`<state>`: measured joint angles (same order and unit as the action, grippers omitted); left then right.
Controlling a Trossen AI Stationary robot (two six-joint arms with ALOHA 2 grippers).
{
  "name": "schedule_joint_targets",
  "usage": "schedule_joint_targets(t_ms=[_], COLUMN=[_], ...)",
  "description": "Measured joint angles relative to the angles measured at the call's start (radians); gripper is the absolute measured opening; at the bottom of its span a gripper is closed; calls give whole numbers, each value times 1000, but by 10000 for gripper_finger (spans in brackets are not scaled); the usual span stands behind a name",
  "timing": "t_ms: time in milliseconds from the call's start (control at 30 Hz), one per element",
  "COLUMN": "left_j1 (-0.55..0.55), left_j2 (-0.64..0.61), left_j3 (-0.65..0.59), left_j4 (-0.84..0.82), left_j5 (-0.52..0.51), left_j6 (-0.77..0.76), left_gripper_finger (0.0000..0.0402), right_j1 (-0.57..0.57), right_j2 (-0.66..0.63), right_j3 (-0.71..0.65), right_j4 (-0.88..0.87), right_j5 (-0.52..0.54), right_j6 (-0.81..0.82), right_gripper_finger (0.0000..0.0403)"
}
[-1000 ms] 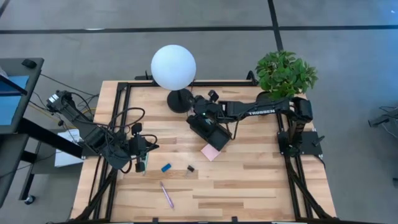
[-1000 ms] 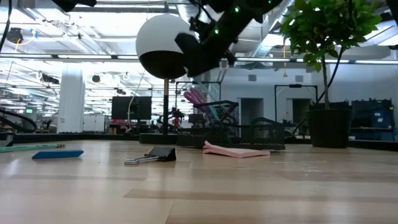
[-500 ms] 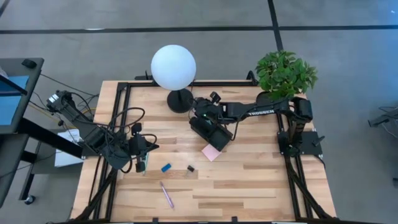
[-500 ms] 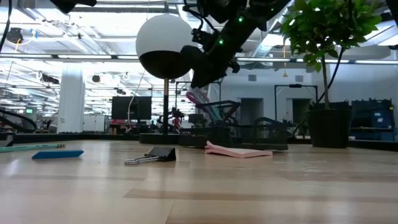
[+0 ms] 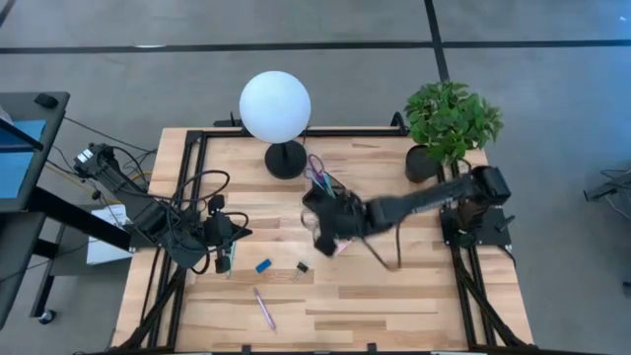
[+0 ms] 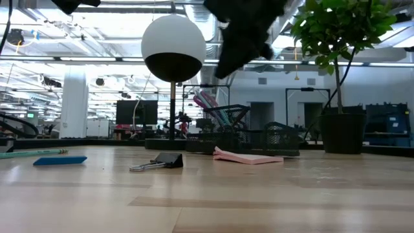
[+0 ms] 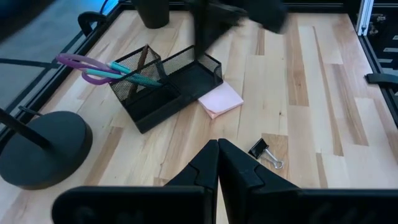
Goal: Pick and place office supplies into organizer
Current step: Adjust the desk organizer
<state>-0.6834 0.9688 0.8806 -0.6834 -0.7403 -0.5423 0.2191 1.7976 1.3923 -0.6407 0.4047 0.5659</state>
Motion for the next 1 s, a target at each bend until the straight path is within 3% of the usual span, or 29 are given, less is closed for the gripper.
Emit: schedule_joint_targets(t_ms=[167,400,767,1000], left_j1=[0,0,0,0], left_j2=[0,0,0,0], left_j3=[0,0,0,0], left_j4=[0,0,0,1], left_j5=[-1,-2,-2,-3], left_j6=[8,-17,-48,-68], left_gripper_finger=[3,3,3,3], right_j1=[98,83,125,123], right_j2=[34,52,74,88], right_j3=[-86,-105,-106,-107], right_j4=[-10,-70,-177,-252], right_j5=[35,19,-45,49], right_j6=[172,323,453,486], right_gripper_finger=[7,2,1,0])
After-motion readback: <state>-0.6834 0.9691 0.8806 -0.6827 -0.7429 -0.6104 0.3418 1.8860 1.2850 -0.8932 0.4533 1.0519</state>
